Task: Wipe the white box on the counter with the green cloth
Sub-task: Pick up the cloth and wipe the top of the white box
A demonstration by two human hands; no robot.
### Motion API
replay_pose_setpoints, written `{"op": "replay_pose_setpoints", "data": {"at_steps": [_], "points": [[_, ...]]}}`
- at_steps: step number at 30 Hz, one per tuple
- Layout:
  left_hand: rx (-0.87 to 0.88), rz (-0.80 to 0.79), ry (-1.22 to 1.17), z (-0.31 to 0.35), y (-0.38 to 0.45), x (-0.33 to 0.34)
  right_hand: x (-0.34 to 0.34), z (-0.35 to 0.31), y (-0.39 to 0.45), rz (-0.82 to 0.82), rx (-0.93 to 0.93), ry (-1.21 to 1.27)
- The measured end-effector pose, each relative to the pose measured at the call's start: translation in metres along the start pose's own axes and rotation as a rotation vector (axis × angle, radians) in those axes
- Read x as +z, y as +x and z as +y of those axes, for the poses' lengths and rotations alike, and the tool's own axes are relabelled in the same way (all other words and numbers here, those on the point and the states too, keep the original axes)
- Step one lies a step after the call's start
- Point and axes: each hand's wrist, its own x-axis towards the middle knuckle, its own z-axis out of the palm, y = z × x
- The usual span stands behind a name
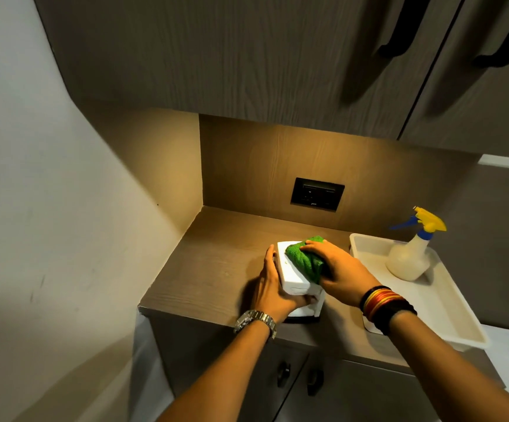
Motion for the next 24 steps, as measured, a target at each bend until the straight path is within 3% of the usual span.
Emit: {"op": "replay_pose_setpoints", "data": {"at_steps": [4,11,18,24], "points": [[0.091,-0.016,0.088,0.0,0.005,-0.007,0.001,0.001,-0.004,-0.183,0.048,0.085],[0.06,0.033,0.146,-0.005,0.003,-0.003,0.021,0.01,-0.006,0.041,0.038,0.108],[-0.046,0.106,0.118,0.009,-0.005,0.006,0.011,-0.011,0.048,0.008,-0.01,0.002],[-0.01,0.116,0.189,0.003,-0.005,0.009,0.022,0.008,-0.022,0.043,-0.198,0.164]]}}
